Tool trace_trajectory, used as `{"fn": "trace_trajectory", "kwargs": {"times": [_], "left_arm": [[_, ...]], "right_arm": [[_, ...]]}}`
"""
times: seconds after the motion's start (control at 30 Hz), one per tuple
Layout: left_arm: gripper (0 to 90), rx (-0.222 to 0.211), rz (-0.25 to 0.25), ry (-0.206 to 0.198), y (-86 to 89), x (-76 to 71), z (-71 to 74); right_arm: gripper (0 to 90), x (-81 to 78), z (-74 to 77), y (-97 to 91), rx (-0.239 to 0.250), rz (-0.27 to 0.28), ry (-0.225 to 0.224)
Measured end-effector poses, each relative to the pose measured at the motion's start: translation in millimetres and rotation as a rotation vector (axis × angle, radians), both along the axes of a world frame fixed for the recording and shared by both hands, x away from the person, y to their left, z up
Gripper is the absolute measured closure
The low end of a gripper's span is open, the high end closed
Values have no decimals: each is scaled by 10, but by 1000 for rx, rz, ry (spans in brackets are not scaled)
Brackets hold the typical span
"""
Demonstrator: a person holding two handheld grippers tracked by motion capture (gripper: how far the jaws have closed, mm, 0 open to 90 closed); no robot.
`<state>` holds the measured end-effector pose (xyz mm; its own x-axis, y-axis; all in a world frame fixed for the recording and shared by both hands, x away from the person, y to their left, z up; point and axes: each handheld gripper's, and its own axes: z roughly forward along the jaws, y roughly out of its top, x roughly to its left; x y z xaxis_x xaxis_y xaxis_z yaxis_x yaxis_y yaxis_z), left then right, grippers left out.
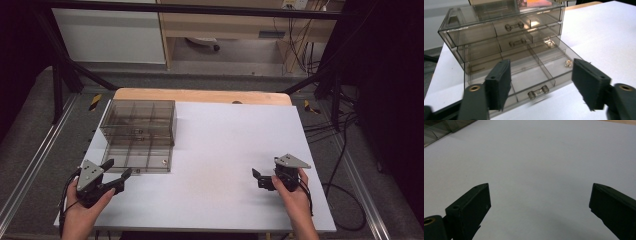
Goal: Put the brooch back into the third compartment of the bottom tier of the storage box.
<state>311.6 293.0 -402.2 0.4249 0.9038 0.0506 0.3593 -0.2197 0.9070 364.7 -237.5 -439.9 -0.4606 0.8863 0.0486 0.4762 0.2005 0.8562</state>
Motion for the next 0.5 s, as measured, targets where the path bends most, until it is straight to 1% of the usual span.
{"fn": "trace_trajectory", "kwargs": {"times": [0.03, 0.1, 0.17, 0.23, 0.27, 0.33, 0.4, 0.43, 0.5], "left_arm": [[398, 1, -3, 10, 15, 3, 2], [479, 3, 15, 20, 50, 7, 3], [601, 0, 20, 48, 103, 11, -19], [687, 5, 22, 80, 137, 19, -49], [739, 8, 28, 83, 150, 18, -53], [794, 0, 47, 77, 169, 17, -56], [846, -4, 52, 92, 172, 25, -70], [856, -11, 55, 117, 164, 38, -85], [874, -44, 55, 170, 154, 65, -114]], "right_arm": [[42, 2, 0, -1, 5, 1, 2], [42, 2, -3, 0, 2, 3, 4], [42, -4, -2, 0, -1, 0, 4], [43, -3, -1, -4, 0, -2, 5], [43, 0, 2, -8, 3, -3, 6], [43, 8, 4, -16, 11, -3, 5], [43, 8, 6, -26, 14, -5, 5], [43, 7, 5, -27, 14, -7, 7], [43, 11, 1, -34, 15, -10, 9]]}}
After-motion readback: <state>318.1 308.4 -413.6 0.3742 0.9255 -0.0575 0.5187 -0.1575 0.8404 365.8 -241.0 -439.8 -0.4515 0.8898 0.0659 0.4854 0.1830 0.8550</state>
